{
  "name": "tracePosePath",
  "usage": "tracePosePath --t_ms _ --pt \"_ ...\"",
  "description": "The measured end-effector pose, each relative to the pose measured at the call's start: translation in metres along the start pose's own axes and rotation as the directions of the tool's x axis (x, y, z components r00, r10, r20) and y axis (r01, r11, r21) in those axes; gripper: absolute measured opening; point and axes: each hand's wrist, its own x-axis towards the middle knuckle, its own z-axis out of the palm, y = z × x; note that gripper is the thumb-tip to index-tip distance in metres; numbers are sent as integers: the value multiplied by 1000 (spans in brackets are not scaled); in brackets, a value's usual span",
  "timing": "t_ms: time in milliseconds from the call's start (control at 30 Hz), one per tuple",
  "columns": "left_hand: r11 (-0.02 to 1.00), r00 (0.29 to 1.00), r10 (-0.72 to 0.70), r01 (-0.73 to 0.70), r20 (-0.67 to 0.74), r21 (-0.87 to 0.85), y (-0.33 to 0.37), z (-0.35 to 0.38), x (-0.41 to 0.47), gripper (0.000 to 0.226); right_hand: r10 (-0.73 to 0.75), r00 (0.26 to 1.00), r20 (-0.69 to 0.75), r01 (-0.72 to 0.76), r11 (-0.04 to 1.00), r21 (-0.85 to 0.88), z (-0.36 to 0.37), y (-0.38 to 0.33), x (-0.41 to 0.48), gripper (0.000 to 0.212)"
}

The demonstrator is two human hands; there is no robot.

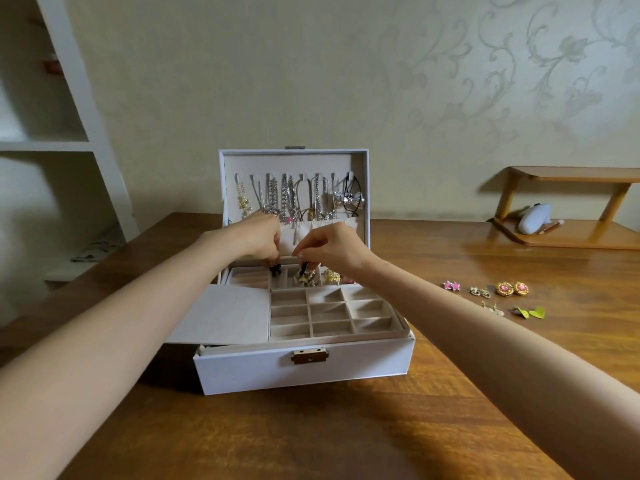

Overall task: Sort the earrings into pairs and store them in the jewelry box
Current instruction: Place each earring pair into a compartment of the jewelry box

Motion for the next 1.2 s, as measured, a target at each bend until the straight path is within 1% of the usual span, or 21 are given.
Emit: tracePosePath --t_ms 100,233,333,400,467,500,600,667,700,767,867,967,1067,1200 --pt "1000 1000 -27 27 13 5 0 0 1 15 -7 1000 -8 7 1000 -10 0 0 0 13" --pt "999 1000 -24 24 4 -21 5 5 4 14 -14 1000 -18 13 1000 -22 1 0 1 13" --pt "999 1000 -7 6 -22 -43 7 11 6 1 -24 999 -21 24 1000 -20 0 2 0 13" --pt "998 999 -6 3 -43 -70 7 13 7 5 -28 999 -28 27 999 -22 -1 2 -1 13" --pt "995 998 -2 -5 -67 -102 6 13 7 3 -26 999 -30 26 999 -27 -2 2 -2 13" --pt "993 998 -6 -2 -67 -120 5 13 6 7 -27 999 -29 26 999 -26 -3 2 -2 13" --pt "986 1000 6 -8 -17 -166 3 11 2 15 -30 999 -30 29 999 -33 -2 1 -3 13" --pt "983 1000 17 -13 21 -181 2 10 0 11 -25 999 -28 24 999 -25 -1 1 -3 14" --pt "982 1000 19 -15 23 -187 2 11 -2 16 -21 999 -28 21 1000 -18 -1 1 -3 14" --pt "983 1000 20 -22 -10 -184 1 14 -3 24 -20 999 -30 20 1000 -12 -1 0 -3 14" --pt "984 997 21 -34 -77 -173 0 18 -4 18 -26 999 -32 27 1000 8 0 -1 -3 13" --pt "983 998 27 -38 -64 -178 0 19 -4 17 -30 999 -36 31 999 15 2 -2 -3 12" --pt "987 997 37 -48 -73 -156 1 22 -7 6 -34 999 -42 35 999 21 4 -2 -2 13" --pt "990 991 58 -73 -118 -124 -1 29 -8 11 -38 998 -53 39 999 12 4 -1 -1 12"
